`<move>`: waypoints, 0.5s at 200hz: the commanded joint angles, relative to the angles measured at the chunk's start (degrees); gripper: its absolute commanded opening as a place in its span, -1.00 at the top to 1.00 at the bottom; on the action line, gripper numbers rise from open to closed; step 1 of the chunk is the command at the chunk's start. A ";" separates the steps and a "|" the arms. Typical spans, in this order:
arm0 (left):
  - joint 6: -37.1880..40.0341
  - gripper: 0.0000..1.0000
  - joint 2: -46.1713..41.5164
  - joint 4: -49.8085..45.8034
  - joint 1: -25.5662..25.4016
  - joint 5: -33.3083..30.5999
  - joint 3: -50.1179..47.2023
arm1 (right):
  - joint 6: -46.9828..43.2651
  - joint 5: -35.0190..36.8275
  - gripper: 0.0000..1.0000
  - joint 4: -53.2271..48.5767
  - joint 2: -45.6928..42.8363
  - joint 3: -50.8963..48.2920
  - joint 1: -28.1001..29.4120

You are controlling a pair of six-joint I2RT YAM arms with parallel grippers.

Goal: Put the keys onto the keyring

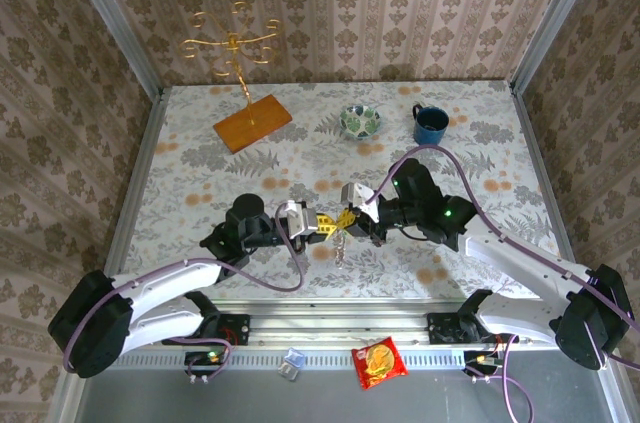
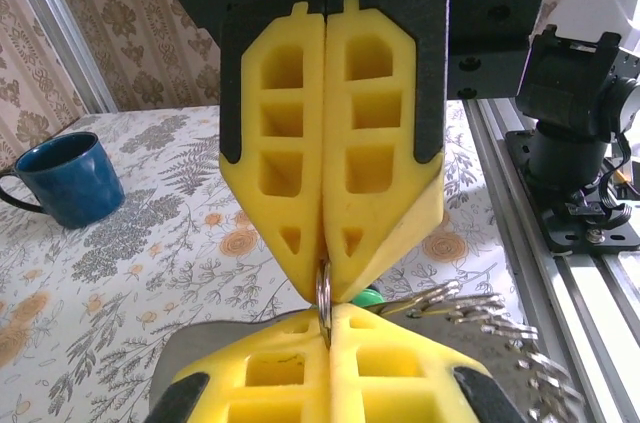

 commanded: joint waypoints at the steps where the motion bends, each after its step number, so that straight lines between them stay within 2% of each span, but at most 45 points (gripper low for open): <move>1: -0.14 0.43 -1.36 2.33 -0.10 -2.69 -0.09 | -2.05 -0.88 1.00 -3.26 0.22 2.37 0.17; 21: 3.00 0.40 -2.66 -3.93 -0.15 -4.48 1.27 | -5.66 1.17 1.00 -8.90 0.85 5.54 0.62; 50: 7.62 0.48 -3.15 -14.73 -0.23 -4.45 5.09 | -11.48 6.31 1.00 -17.22 2.88 9.82 2.59; 100: 11.12 0.53 -1.95 -20.00 -0.67 -3.81 8.14 | -15.35 11.90 1.00 -22.02 5.87 14.88 6.94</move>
